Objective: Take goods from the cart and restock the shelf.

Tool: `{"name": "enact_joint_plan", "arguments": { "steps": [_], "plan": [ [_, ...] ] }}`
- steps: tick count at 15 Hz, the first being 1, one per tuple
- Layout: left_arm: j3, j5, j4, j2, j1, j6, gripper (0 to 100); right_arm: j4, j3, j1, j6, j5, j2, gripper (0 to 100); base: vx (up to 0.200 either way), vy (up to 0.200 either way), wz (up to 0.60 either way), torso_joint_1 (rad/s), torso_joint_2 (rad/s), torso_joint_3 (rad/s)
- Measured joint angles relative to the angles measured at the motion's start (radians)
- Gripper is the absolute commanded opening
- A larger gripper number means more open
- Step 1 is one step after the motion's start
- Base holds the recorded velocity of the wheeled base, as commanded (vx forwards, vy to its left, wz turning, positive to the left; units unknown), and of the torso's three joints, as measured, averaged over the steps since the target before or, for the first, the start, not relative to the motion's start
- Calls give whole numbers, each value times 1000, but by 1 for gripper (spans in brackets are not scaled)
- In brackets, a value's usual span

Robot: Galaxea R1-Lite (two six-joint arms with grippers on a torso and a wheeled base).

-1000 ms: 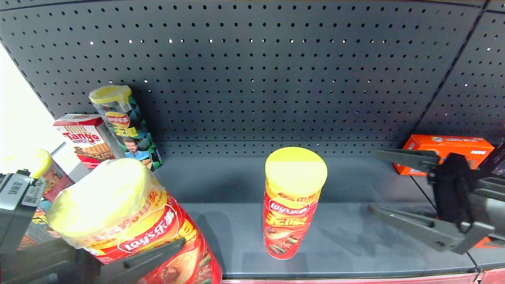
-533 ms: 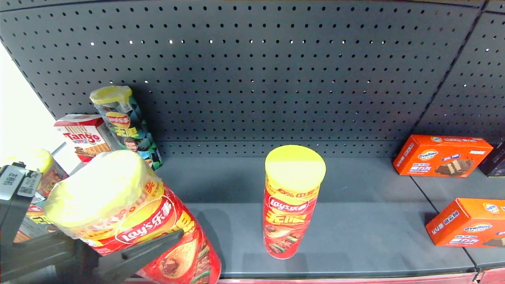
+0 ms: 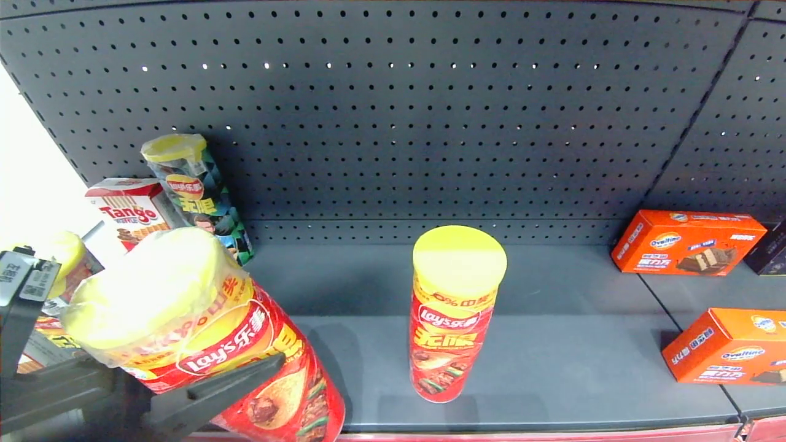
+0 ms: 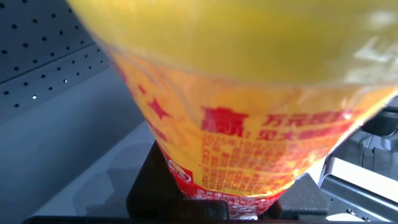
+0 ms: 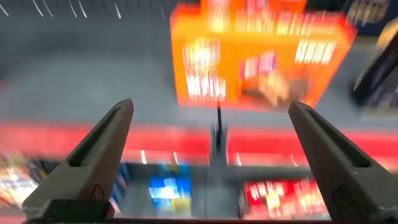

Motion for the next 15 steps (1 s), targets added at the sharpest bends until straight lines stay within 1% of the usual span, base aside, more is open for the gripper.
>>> {"name": "enact_joint_plan", "arguments": {
  "steps": [3, 6, 7, 9, 11, 13, 14, 15],
  "plan": [
    [-3, -4, 2, -3, -7, -2, 0, 62, 39, -3, -25, 5, -29, 100, 0, 0, 0, 0, 0, 0],
    [2, -4, 3, -7, -9, -3, 0, 65, 42, -3, 37, 3, -38, 100, 0, 0, 0, 0, 0, 0],
    [2, -4, 3, -7, -9, -2, 0, 70, 43, -3, 40, 22, -39, 100, 0, 0, 0, 0, 0, 0],
    [-4, -5, 3, -8, -8, -3, 0, 131, 43, -3, 25, 120, -40, 100, 0, 0, 0, 0, 0, 0],
    [-8, -5, 4, -7, -3, -11, 0, 123, 43, -3, 22, 127, -40, 100, 0, 0, 0, 0, 0, 0],
    [-47, -26, 4, -3, -5, -27, 0, 122, 44, -3, 22, 127, -40, 100, 0, 0, 0, 0, 0, 0],
    [-62, -34, 12, 0, -5, -29, 0, 122, 44, -3, 22, 127, -40, 100, 0, 0, 0, 0, 0, 0],
    [-102, -38, 35, 7, -1, -29, 0, 122, 44, -3, 22, 127, -40, 100, 0, 0, 0, 0, 0, 0]
  ]
}}
